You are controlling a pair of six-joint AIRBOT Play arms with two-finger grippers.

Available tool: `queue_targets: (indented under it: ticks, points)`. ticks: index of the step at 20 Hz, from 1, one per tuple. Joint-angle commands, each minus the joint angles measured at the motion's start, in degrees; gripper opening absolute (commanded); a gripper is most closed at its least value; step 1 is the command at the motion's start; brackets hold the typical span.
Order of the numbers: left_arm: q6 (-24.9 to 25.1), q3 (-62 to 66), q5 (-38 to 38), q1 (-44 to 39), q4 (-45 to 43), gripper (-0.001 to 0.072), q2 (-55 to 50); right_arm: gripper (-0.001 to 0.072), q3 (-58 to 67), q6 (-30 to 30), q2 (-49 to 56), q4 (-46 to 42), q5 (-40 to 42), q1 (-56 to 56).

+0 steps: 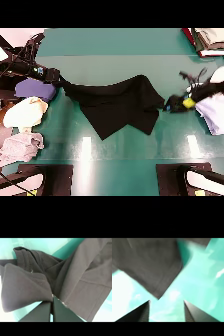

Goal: Fold the shirts.

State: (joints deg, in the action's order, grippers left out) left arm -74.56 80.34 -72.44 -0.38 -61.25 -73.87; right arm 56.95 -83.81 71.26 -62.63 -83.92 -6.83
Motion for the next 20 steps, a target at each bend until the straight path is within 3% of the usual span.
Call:
queue_targets:
  ticks: [1, 5, 10, 11, 14, 17, 20]
  points:
    - [-0.02, -0.02, 0.57, 0.02, 0.0, 0.0026, -0.04, 0.0435, -19.08, 0.2, -6.1, 7.28, 8.96, -0.13]
    - [-0.02, -0.02, 0.48, 0.02, 0.0, 0.0026, -0.04, 0.0435, -26.67, 0.35, -7.69, 12.63, 17.81, 3.89]
    - [-0.02, -0.02, 0.44, 0.02, 0.0, 0.0026, -0.04, 0.0427, -26.95, 0.11, -4.66, 14.25, 23.96, 9.94]
    - [-0.02, -0.02, 0.44, 0.02, -0.02, 0.0026, -0.04, 0.0394, -26.95, 0.13, -4.13, 15.02, 25.18, 10.73]
    - [0.0, -0.02, 0.09, 0.02, -0.02, 0.0026, -0.04, 0.0038, -26.95, 0.59, -5.38, 14.86, 28.06, 11.43]
    - [-0.09, 1.86, -0.59, 0.2, 0.04, 0.0025, 0.15, 0.0016, -24.59, 0.72, -11.34, 14.88, 26.45, 8.92]
    - [-0.57, 11.26, -0.59, 0.2, 0.07, 0.0025, 2.62, 0.0015, -14.03, 0.76, -18.58, 14.93, 22.73, 4.79]
